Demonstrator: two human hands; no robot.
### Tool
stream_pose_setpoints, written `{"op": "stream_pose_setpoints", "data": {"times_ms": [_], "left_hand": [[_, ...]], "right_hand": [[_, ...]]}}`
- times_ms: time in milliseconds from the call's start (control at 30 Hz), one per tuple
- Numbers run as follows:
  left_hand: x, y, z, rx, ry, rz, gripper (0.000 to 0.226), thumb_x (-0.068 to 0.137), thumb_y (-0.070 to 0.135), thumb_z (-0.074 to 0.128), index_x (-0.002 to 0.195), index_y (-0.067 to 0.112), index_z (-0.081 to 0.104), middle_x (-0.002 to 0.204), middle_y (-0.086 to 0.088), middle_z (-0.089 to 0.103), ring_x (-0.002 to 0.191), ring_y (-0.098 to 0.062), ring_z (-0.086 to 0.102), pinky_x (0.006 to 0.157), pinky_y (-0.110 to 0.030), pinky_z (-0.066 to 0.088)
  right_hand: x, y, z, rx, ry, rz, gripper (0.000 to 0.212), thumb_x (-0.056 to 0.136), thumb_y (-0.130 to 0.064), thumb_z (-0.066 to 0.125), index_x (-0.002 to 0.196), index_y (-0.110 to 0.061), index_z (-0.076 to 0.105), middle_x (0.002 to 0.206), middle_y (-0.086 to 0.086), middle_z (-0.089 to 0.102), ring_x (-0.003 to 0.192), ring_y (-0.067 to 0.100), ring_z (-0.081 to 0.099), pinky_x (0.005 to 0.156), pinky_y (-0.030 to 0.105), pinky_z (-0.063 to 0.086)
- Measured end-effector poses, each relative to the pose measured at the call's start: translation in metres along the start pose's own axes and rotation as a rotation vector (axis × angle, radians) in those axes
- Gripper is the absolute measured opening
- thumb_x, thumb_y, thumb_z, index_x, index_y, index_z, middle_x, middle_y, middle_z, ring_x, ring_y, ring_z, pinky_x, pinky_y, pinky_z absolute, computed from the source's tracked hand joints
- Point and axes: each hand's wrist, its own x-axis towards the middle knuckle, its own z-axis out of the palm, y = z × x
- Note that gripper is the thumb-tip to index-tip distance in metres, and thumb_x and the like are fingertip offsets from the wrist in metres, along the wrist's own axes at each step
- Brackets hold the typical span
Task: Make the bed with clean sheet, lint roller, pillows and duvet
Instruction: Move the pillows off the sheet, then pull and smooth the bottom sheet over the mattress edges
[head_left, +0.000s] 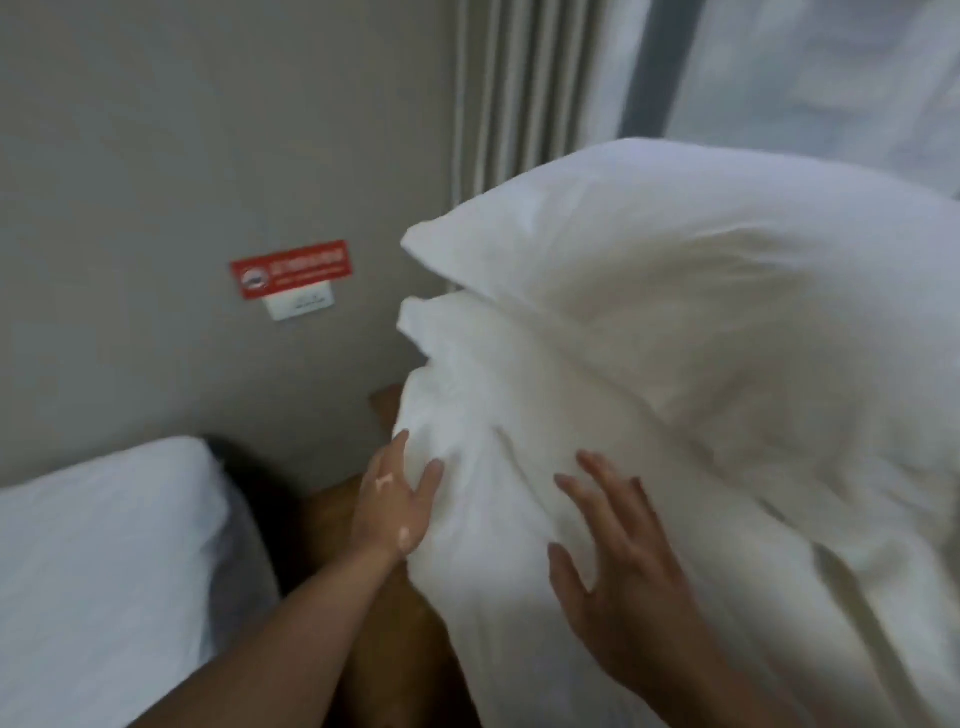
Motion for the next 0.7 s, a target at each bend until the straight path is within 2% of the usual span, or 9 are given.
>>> {"op": "stream_pose_setpoints", "data": {"times_ms": [100, 200, 333, 467, 533, 600, 700], "left_hand": [[-0.043, -0.085, -0.026, 0.027, 0.018, -0.293, 0.074, 0.096, 0.060, 0.042, 0.154, 0.017, 0.030, 0.156, -0.011, 0.037, 0.144, -0.029, 0.032, 0.118, -0.039, 0.027], [-0.087, -0.155, -0.053, 0.050, -0.023, -0.529, 0.071, 0.098, 0.059, 0.040, 0.154, 0.017, 0.030, 0.155, -0.012, 0.039, 0.143, -0.033, 0.036, 0.116, -0.040, 0.031], [-0.129, -0.228, -0.083, 0.058, -0.062, -0.714, 0.060, 0.099, 0.056, 0.043, 0.143, 0.015, 0.047, 0.142, -0.011, 0.055, 0.131, -0.029, 0.050, 0.107, -0.032, 0.038], [-0.158, -0.277, -0.112, 0.021, -0.057, -0.788, 0.045, 0.098, 0.052, 0.050, 0.122, 0.017, 0.065, 0.116, 0.007, 0.065, 0.117, -0.019, 0.059, 0.098, -0.026, 0.042], [-0.173, -0.298, -0.124, -0.036, -0.024, -0.851, 0.034, 0.096, 0.049, 0.057, 0.114, 0.022, 0.066, 0.093, 0.013, 0.065, 0.107, -0.016, 0.062, 0.089, -0.024, 0.043], [-0.189, -0.319, -0.137, -0.064, 0.004, -0.911, 0.024, 0.093, 0.048, 0.060, 0.106, 0.028, 0.062, 0.081, 0.018, 0.061, 0.100, -0.014, 0.064, 0.082, -0.022, 0.041], [-0.206, -0.347, -0.149, -0.093, 0.020, -1.012, 0.019, 0.092, 0.049, 0.061, 0.100, 0.032, 0.058, 0.093, 0.011, 0.066, 0.104, -0.015, 0.063, 0.083, -0.022, 0.040]], "right_hand": [[-0.003, -0.017, 0.062, 0.079, -0.324, -0.023, 0.051, 0.092, -0.040, 0.046, 0.143, -0.033, 0.046, 0.157, -0.014, 0.036, 0.142, 0.006, 0.036, 0.116, 0.030, 0.034], [0.001, -0.033, 0.121, 0.096, -0.607, -0.044, 0.052, 0.098, -0.037, 0.048, 0.149, -0.033, 0.039, 0.157, -0.017, 0.034, 0.144, 0.002, 0.031, 0.118, 0.020, 0.024], [0.010, -0.061, 0.200, 0.080, -0.849, -0.075, 0.049, 0.098, -0.036, 0.053, 0.146, -0.031, 0.044, 0.149, -0.014, 0.044, 0.135, 0.006, 0.043, 0.113, 0.023, 0.035], [0.018, -0.086, 0.271, 0.032, -1.148, -0.058, 0.041, 0.098, -0.034, 0.058, 0.138, -0.027, 0.053, 0.137, -0.010, 0.057, 0.124, 0.007, 0.053, 0.105, 0.023, 0.044], [0.023, -0.096, 0.298, 0.008, -1.239, -0.012, 0.039, 0.097, -0.033, 0.061, 0.135, -0.025, 0.057, 0.130, -0.007, 0.062, 0.117, 0.008, 0.057, 0.100, 0.024, 0.047], [0.027, -0.105, 0.320, -0.023, -1.278, 0.035, 0.037, 0.097, -0.031, 0.062, 0.132, -0.023, 0.058, 0.123, -0.008, 0.063, 0.111, 0.008, 0.059, 0.095, 0.023, 0.048], [0.039, -0.120, 0.346, -0.063, -1.312, 0.061, 0.035, 0.097, -0.029, 0.063, 0.131, -0.022, 0.059, 0.112, -0.011, 0.062, 0.105, 0.006, 0.059, 0.092, 0.022, 0.049]]}}
